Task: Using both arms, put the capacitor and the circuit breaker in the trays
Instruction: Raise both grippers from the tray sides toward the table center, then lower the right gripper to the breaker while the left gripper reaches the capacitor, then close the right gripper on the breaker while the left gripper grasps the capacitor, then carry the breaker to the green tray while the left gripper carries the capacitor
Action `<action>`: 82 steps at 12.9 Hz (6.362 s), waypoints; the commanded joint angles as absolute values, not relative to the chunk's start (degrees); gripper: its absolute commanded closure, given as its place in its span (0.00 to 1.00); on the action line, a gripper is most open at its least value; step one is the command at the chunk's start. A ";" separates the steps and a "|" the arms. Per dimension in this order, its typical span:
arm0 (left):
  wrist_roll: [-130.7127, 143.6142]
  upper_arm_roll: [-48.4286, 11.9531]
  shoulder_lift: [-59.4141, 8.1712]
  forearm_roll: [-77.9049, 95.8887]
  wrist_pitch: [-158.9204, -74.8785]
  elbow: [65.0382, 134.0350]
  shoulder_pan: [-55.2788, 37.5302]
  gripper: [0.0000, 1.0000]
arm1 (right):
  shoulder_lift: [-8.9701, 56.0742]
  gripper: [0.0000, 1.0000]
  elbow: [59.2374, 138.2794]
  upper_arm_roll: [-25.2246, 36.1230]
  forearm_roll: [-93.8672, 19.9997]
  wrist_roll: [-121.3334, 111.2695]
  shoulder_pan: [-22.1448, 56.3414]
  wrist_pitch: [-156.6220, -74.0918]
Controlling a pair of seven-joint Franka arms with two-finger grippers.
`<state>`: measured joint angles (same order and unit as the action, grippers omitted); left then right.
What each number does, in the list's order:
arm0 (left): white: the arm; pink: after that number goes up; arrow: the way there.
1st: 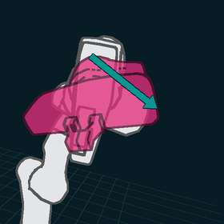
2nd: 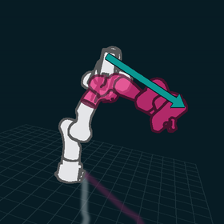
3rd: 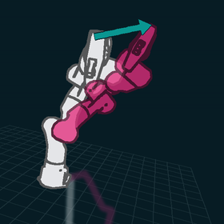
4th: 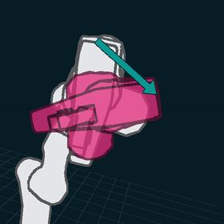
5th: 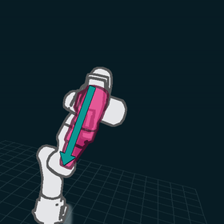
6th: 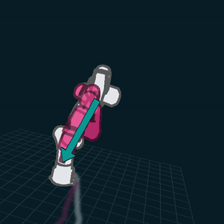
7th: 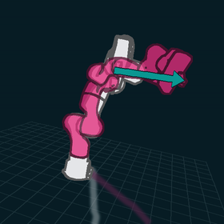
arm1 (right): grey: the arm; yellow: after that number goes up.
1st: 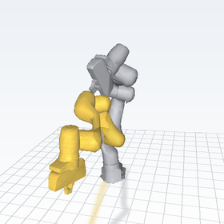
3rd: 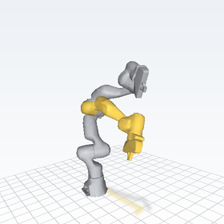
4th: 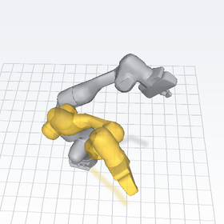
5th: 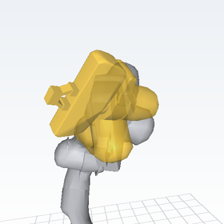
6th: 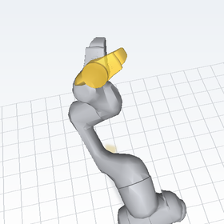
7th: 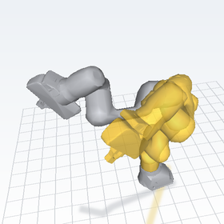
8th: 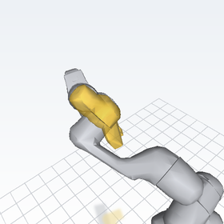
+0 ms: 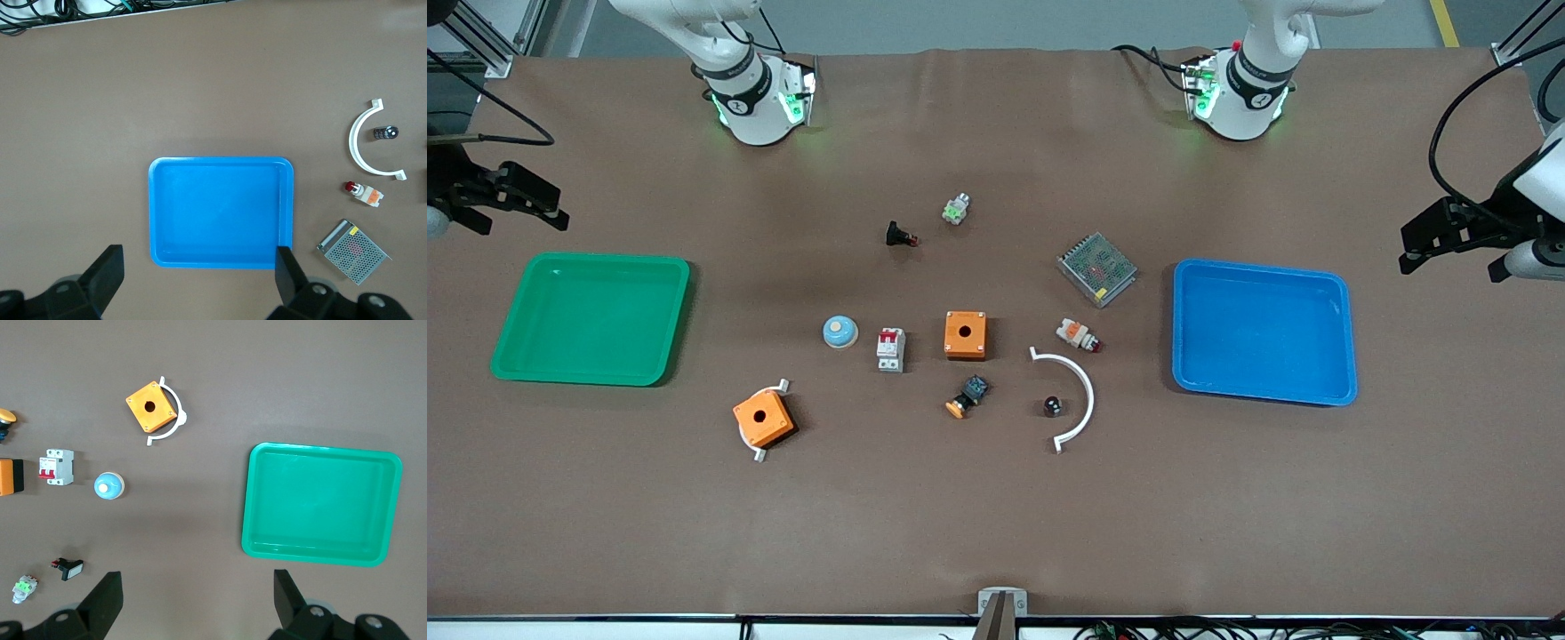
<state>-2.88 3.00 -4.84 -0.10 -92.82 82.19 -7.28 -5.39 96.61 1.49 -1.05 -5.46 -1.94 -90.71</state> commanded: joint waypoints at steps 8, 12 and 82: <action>-3.43 2.81 -6.15 1.14 -91.58 82.78 -6.33 0.00 | -2.39 0.00 97.65 0.70 -0.79 -3.18 2.80 -93.50; -2.91 2.29 -11.32 1.14 -91.58 84.37 -8.43 0.00 | 4.46 0.00 98.08 0.70 -0.79 7.44 10.70 -98.16; 3.16 0.79 -26.64 3.16 -128.85 113.03 -10.02 0.39 | 19.76 0.98 124.19 1.49 5.63 -46.22 -18.19 -138.85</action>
